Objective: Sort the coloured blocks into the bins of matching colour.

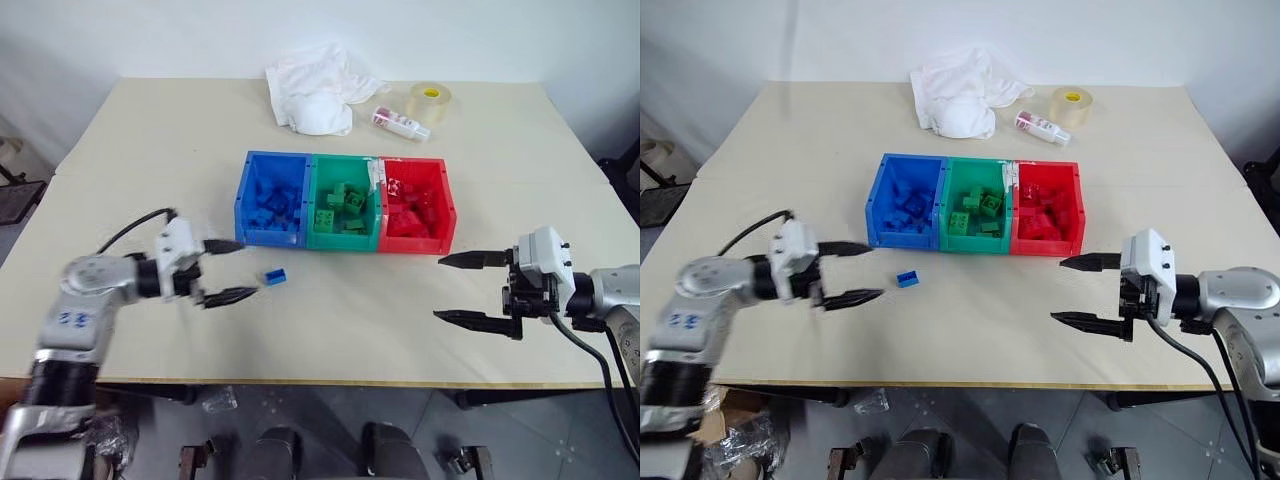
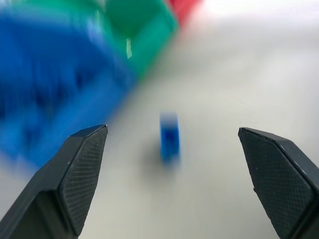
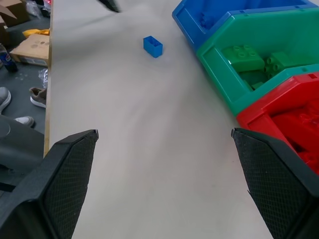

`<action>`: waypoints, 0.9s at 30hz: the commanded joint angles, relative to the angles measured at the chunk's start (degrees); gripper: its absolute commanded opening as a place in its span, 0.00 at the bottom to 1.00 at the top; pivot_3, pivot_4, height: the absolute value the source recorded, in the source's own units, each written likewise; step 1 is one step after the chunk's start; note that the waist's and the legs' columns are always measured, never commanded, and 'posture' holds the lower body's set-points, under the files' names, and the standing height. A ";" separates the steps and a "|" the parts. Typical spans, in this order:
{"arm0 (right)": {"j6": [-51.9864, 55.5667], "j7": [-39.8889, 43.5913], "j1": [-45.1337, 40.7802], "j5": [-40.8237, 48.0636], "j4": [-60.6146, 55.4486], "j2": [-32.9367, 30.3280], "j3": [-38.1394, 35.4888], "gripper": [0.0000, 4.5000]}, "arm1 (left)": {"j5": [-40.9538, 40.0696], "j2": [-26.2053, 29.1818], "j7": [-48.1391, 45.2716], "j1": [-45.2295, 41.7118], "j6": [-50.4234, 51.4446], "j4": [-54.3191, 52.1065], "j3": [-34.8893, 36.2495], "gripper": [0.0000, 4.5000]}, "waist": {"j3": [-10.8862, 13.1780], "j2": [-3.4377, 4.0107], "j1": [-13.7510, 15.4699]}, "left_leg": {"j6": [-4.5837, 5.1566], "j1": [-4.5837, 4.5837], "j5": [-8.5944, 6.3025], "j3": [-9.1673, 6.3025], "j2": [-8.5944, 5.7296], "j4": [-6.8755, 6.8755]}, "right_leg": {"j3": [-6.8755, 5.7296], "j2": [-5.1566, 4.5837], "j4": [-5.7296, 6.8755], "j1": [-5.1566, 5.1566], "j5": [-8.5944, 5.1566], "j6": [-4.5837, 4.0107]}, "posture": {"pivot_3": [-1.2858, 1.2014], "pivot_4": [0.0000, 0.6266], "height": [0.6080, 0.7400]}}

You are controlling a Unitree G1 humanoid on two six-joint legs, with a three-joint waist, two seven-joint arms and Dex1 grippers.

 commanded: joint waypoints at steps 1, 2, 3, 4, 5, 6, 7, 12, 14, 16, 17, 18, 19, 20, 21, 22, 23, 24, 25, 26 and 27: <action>-1.37 1.02 -1.92 -0.01 1.21 0.28 0.17 1.00 | -0.73 3.28 -5.31 3.88 -3.16 2.58 2.78 0.99 | 0.00 0.00 0.10 | 0.00 0.00 0.00 -0.01 -0.01 0.00 | 0.00 -0.01 -0.01 0.01 0.00 0.00 | 0.52 0.24 1.00; -1.49 1.20 -2.28 -0.13 1.59 0.31 0.39 1.00 | -0.81 3.81 -6.17 4.60 -3.55 3.07 3.00 0.99 | 0.00 0.00 0.13 | 0.01 0.00 0.00 -0.02 -0.01 0.00 | 0.00 -0.01 -0.01 0.02 0.00 0.00 | 0.52 0.24 1.00; -1.69 1.46 -2.64 -0.26 1.98 0.29 0.63 1.00 | -0.79 4.15 -6.63 5.19 -3.63 3.30 3.09 0.99 | 0.00 0.00 0.30 | 0.01 0.00 0.00 -0.03 -0.01 0.00 | 0.00 -0.01 -0.02 0.02 0.00 0.00 | 0.52 0.24 1.00; -1.77 1.60 -3.01 -0.33 2.25 0.30 0.82 1.00 | -0.70 3.89 -6.45 5.21 -3.64 3.18 2.94 0.99 | 0.00 0.00 0.47 | 0.01 -0.01 0.00 -0.04 -0.01 0.00 | 0.00 -0.01 -0.02 0.02 0.00 0.00 | 0.52 0.24 1.00; -1.86 1.72 -3.27 -0.37 2.50 0.30 0.94 1.00 | -0.60 3.62 -6.26 5.11 -3.64 3.07 2.82 0.99 | 0.00 0.00 0.60 | 0.01 -0.01 0.00 -0.04 -0.01 0.00 | 0.00 -0.01 -0.01 0.02 0.00 0.00 | 0.52 0.24 1.00; -1.97 1.84 -3.48 -0.42 2.69 0.30 1.05 1.00 | -0.27 2.73 -5.45 4.52 -3.97 2.74 2.36 0.99 | 0.00 0.00 0.74 | 0.01 -0.02 0.00 -0.04 -0.01 0.00 | 0.00 -0.01 -0.02 0.02 0.00 0.00 | 0.52 0.24 1.00; -2.08 1.91 -3.59 -0.44 2.83 0.29 1.12 1.00 | -0.03 2.11 -4.88 4.06 -4.26 2.53 2.04 0.99 | 0.00 0.00 0.89 | 0.01 -0.01 0.00 -0.04 -0.01 0.01 | 0.00 -0.01 -0.01 0.02 0.00 0.00 | 0.52 0.24 1.00; -2.11 1.62 -3.52 -0.33 2.46 0.33 1.19 1.00 | 3.34 -6.46 1.50 -1.12 -7.22 4.56 -2.15 0.99 | 0.00 -0.01 1.43 | 0.01 -0.02 0.00 -0.06 -0.07 0.07 | -0.01 -0.03 0.05 0.04 0.00 0.00 | 0.52 0.24 1.00; -1.95 1.34 -3.02 -0.21 1.92 0.26 0.88 1.00 | 5.22 -9.47 2.36 -2.82 -8.93 6.35 -4.59 0.99 | 0.00 -0.02 1.19 | 0.01 -0.02 0.00 -0.04 -0.08 0.08 | -0.01 -0.02 0.06 0.03 0.01 0.01 | 0.52 0.24 1.00; -1.84 1.03 -2.62 -0.17 1.52 0.21 0.67 1.00 | 7.27 -12.26 3.83 -5.04 -10.60 9.25 -6.75 0.99 | 0.00 -0.02 1.07 | 0.01 -0.02 0.00 0.00 -0.07 0.04 | -0.02 0.00 0.06 0.00 0.01 0.01 | 0.52 0.24 1.00; -1.75 0.87 -2.46 -0.12 1.27 0.18 0.60 1.00 | 8.24 -13.25 4.30 -6.13 -11.40 11.14 -7.55 0.99 | 0.00 -0.02 1.07 | 0.01 -0.02 0.00 0.03 -0.06 0.04 | -0.02 0.01 0.06 -0.02 0.01 0.01 | 0.52 0.24 1.00; -1.59 0.57 -2.28 -0.04 0.97 0.17 0.43 1.00 | 9.46 -14.17 4.90 -7.34 -12.02 13.32 -8.49 0.99 | 0.00 -0.02 1.06 | 0.01 -0.01 0.00 0.05 -0.07 0.04 | -0.04 0.02 0.07 0.00 0.01 0.01 | 0.52 0.24 1.00; -1.42 0.31 -2.14 0.05 0.68 0.15 0.29 1.00 | 10.71 -14.99 5.72 -8.52 -12.91 15.54 -9.20 0.99 | 0.00 -0.02 1.01 | 0.01 -0.02 0.00 0.06 -0.08 0.05 | -0.04 0.02 0.06 -0.01 0.01 0.01 | 0.52 0.24 1.00; -1.30 0.09 -1.84 0.11 0.39 0.09 0.09 1.00 | 11.78 -15.93 6.78 -9.71 -14.14 18.00 -9.66 0.99 | 0.00 -0.02 1.04 | 0.01 -0.01 0.00 0.08 -0.08 0.05 | -0.04 0.02 0.07 -0.01 0.01 0.01 | 0.52 0.24 1.00; -1.22 -0.11 -1.58 0.14 0.15 0.02 -0.05 1.00 | 12.54 -16.74 7.45 -10.90 -15.02 20.38 -10.04 0.99 | 0.00 -0.02 1.09 | 0.01 0.00 0.00 0.08 -0.09 0.05 | -0.04 0.02 0.08 -0.01 0.01 0.01 | 0.52 0.24 1.00; -1.16 -0.29 -1.31 0.19 -0.09 -0.05 -0.21 1.00 | 12.97 -17.44 7.90 -11.90 -15.87 22.36 -10.19 0.95 | 0.00 -0.02 1.12 | 0.01 -0.01 0.00 0.08 -0.11 0.05 | -0.05 0.02 0.08 -0.01 0.01 0.01 | 0.52 0.24 1.00; -1.02 -0.54 -1.03 0.25 -0.38 -0.13 -0.41 1.00 | 12.79 -17.98 7.64 -12.48 -16.09 23.27 -10.17 0.91 | 0.00 -0.02 1.15 | 0.01 -0.01 0.00 0.08 -0.12 0.05 | -0.05 0.02 0.08 -0.01 0.01 0.02 | 0.52 0.24 1.00; -0.92 -0.73 -0.86 0.29 -0.58 -0.17 -0.53 1.00 | 12.63 -18.30 7.30 -12.84 -16.29 23.83 -10.10 0.86 | 0.00 -0.02 1.16 | 0.01 0.00 0.00 0.07 -0.11 0.08 | -0.05 0.01 0.10 0.00 0.01 0.02 | 0.52 0.24 1.00; -0.79 -0.95 -0.47 0.44 -0.98 -0.27 -0.87 1.00 | 12.15 -18.47 6.72 -12.90 -16.00 23.70 -9.92 0.81 | 0.00 -0.02 1.17 | 0.01 -0.01 0.00 0.07 -0.10 0.10 | -0.05 0.01 0.09 0.01 0.02 0.03 | 0.52 0.24 1.00; -0.61 -1.21 0.03 0.64 -1.42 -0.40 -1.34 1.00 | 11.75 -18.48 6.09 -12.91 -15.70 23.50 -9.81 0.73 | 0.00 -0.02 1.19 | 0.01 -0.01 0.00 0.07 -0.09 0.11 | -0.05 0.01 0.10 0.02 0.02 0.03 | 0.52 0.24 1.00; -0.51 -1.40 0.54 0.79 -1.76 -0.52 -1.76 1.00 | 11.64 -18.41 5.73 -12.95 -15.64 23.45 -9.79 0.67 | 0.00 -0.02 1.20 | 0.01 -0.01 0.00 0.05 -0.08 0.12 | -0.05 0.01 0.11 0.02 0.02 0.03 | 0.52 0.24 1.00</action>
